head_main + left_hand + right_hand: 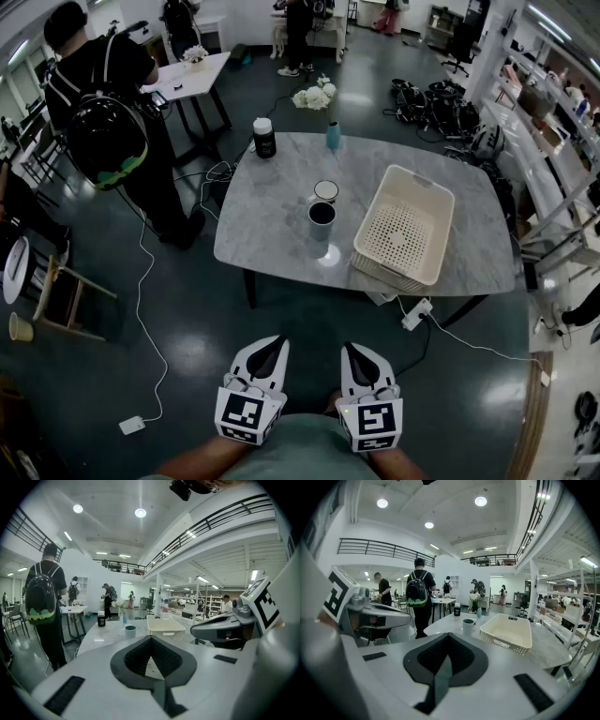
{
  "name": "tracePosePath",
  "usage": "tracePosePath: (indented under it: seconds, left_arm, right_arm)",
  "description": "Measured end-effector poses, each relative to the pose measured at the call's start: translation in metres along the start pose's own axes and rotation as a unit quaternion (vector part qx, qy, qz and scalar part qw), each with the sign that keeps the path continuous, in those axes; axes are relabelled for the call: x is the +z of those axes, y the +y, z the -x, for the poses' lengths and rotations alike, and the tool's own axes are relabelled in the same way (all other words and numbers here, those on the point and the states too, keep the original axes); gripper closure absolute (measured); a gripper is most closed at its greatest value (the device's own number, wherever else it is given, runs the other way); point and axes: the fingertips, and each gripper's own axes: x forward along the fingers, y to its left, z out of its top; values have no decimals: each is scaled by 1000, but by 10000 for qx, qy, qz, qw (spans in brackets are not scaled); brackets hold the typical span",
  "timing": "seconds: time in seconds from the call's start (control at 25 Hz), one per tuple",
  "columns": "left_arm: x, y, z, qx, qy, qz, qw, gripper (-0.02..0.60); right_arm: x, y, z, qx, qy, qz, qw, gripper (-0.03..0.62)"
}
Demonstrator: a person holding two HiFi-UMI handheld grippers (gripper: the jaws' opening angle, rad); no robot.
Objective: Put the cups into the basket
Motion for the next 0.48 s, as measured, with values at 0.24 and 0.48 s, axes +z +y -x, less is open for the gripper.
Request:
tracePosePath:
  seconds: [0.24, 0.48]
  left_arm:
    - [-1, 4, 1, -52, 10, -28, 10000, 574]
    - [4, 12, 5, -95, -21, 38, 9999, 574]
  right_arm:
    - [-10, 6, -5, 24, 30, -61, 10000, 583]
    - [-3, 13, -9, 56, -33, -147, 9999, 582]
